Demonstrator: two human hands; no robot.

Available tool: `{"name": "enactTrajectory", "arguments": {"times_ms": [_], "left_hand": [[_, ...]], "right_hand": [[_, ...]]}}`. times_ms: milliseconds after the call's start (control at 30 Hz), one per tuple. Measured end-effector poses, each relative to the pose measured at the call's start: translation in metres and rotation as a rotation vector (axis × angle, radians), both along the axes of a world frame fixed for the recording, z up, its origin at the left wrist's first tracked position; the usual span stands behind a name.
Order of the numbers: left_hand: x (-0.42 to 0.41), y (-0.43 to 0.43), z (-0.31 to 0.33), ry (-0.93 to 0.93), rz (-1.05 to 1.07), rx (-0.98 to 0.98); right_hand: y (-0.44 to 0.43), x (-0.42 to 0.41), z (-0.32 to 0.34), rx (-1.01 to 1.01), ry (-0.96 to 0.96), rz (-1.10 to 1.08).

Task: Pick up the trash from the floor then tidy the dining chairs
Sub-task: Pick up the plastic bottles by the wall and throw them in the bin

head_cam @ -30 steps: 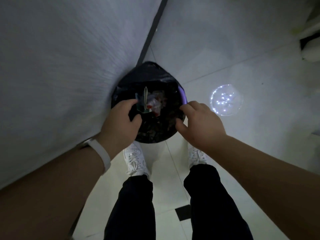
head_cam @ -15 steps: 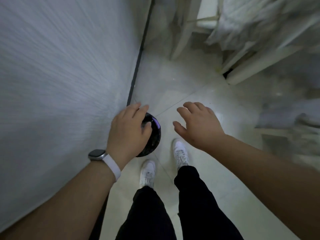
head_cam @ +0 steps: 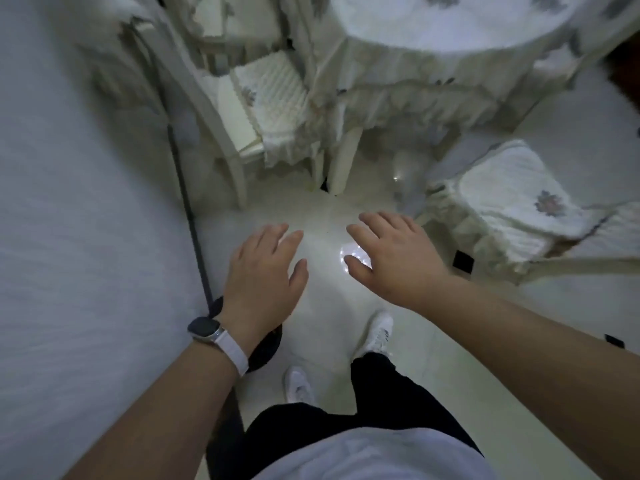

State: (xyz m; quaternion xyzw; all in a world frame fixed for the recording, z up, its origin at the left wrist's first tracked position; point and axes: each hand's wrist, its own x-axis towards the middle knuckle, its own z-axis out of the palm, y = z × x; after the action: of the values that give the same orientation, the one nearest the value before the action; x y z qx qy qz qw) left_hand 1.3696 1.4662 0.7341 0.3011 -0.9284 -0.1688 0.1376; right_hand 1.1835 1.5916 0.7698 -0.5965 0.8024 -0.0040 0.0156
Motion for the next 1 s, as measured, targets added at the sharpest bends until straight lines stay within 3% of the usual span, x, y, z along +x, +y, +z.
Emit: {"name": "enactTrajectory", "arguments": {"times_ms": [400,1000], "left_hand": [[-0.129,0.116,0.082,0.073,-0.381,-0.168],[-0.373,0.415,0.143,0.219,-0.721,-0.207]], "right_hand": [[0.178,-0.071,0.061,-0.160,0.087,-0.349],[0.531,-0.242,0.103,-0.321,0.213,-0.740]]}}
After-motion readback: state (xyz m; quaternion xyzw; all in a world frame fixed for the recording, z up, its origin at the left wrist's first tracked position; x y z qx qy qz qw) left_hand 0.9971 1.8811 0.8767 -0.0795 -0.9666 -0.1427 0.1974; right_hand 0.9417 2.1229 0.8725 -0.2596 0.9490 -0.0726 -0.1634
